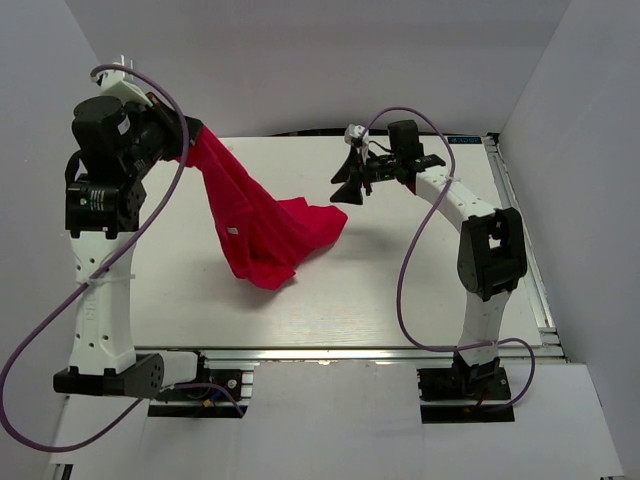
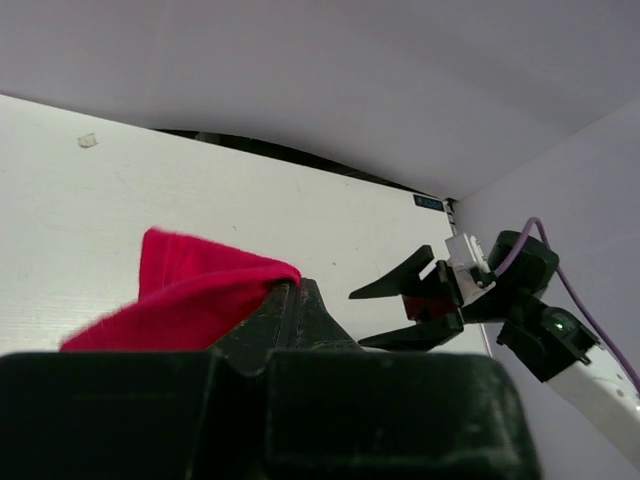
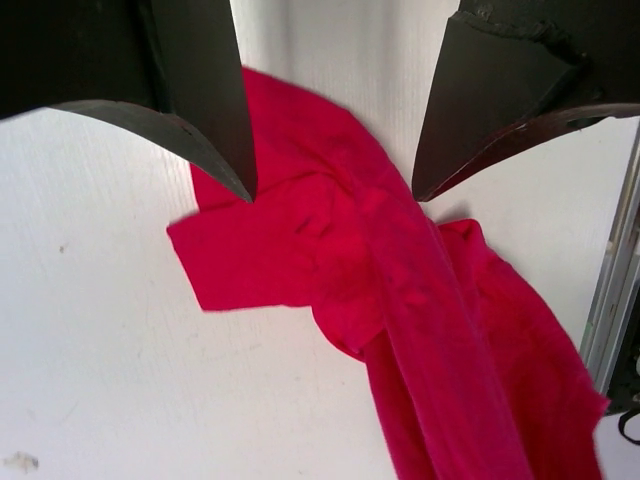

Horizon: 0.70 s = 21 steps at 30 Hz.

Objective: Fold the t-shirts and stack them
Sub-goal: Flatten out the tshirt

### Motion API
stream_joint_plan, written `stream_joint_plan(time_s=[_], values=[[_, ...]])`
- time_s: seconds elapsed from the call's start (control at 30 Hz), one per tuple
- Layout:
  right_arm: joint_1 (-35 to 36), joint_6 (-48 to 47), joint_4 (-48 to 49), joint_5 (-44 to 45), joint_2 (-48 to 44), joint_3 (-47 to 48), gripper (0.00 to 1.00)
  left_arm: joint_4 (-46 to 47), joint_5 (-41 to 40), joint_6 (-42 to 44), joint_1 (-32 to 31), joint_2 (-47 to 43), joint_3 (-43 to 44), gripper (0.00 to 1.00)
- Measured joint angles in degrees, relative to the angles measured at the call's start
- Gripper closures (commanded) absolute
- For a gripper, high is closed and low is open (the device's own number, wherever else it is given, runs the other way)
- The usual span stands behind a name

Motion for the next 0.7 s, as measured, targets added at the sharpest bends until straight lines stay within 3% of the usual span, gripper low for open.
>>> stream_joint_plan(time_s=[0.3, 0.5, 0.7], values=[[0.22, -2.21, 7.82, -5.64, -1.09, -4.85, 0.32, -0.66, 2.01, -2.69, 0.0, -6.78, 2.64, 1.0], [1.05, -0.31, 8.66, -1.57, -0.96, -4.79, 0.34, -1.2, 3.67, -7.19, 0.0, -13.29, 7.28, 1.0], [2.21, 3.58, 8.74, 2.6, 0.26, -3.91, 0.35, -8.7, 5.64, -15.15, 0.0, -23.8, -3.78, 1.0]])
